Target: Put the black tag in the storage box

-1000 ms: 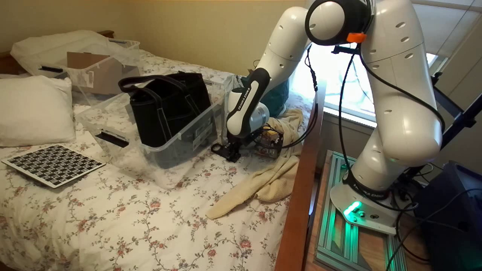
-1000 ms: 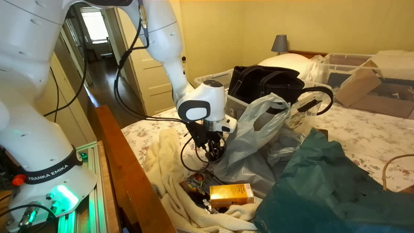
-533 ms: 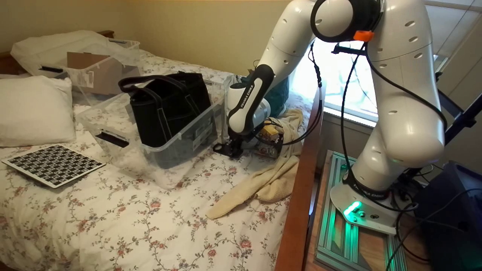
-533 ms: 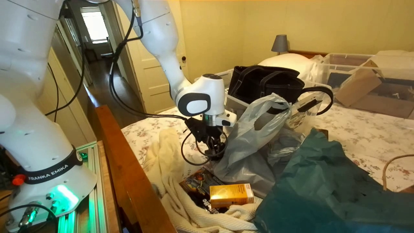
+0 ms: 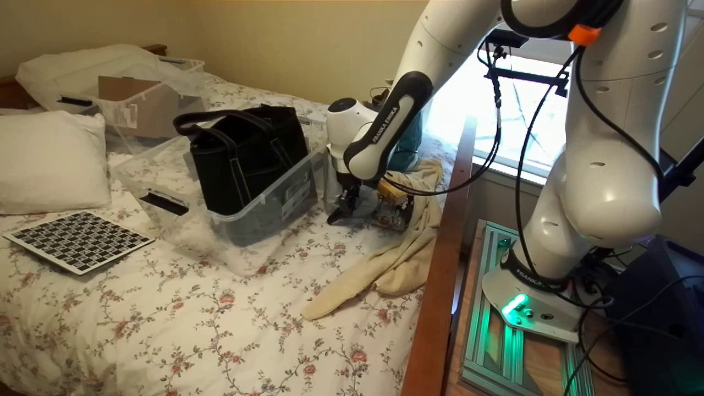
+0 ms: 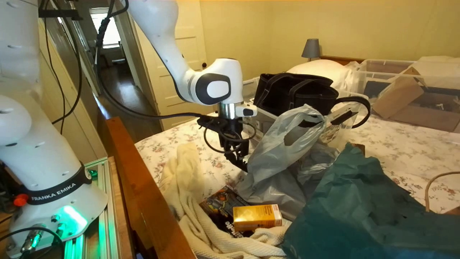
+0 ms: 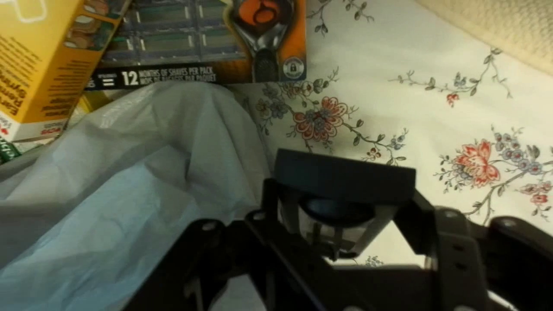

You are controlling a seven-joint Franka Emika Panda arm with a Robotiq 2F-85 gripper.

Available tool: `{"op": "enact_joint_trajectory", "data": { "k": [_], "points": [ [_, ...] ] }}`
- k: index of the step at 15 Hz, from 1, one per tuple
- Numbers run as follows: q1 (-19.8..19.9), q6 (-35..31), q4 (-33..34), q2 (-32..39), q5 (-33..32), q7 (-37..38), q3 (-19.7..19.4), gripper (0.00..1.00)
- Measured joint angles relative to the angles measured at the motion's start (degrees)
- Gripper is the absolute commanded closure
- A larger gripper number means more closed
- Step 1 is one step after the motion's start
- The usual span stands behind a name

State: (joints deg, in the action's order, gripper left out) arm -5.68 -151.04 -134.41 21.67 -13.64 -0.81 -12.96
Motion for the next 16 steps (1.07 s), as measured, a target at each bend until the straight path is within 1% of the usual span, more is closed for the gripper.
{"op": "enact_joint_trajectory", "data": {
  "k": [4, 8, 11, 12, 13, 14, 15, 16],
  "points": [
    [1.5, 3.5, -0.6, -4.1, -3.1, 0.0, 0.0, 0.59],
    [3.8, 4.1, -0.6, -5.7, -3.4, -0.1, 0.5, 0.59],
    [4.7, 4.2, -0.6, -6.1, -3.4, -0.1, 0.9, 0.59],
    [4.9, 4.2, -0.6, -6.1, -3.4, -0.1, 1.0, 0.53],
    [5.0, 4.2, -0.6, -6.1, -3.4, -0.1, 1.1, 0.25],
    [5.2, 4.3, -0.6, -6.0, -3.4, -0.3, 1.4, 0.14],
    [5.5, 4.6, -0.6, -5.9, -3.4, -0.3, 1.8, 0.12],
    [5.6, 4.6, -0.5, -5.7, -3.4, -0.3, 2.0, 0.07]
  ]
}}
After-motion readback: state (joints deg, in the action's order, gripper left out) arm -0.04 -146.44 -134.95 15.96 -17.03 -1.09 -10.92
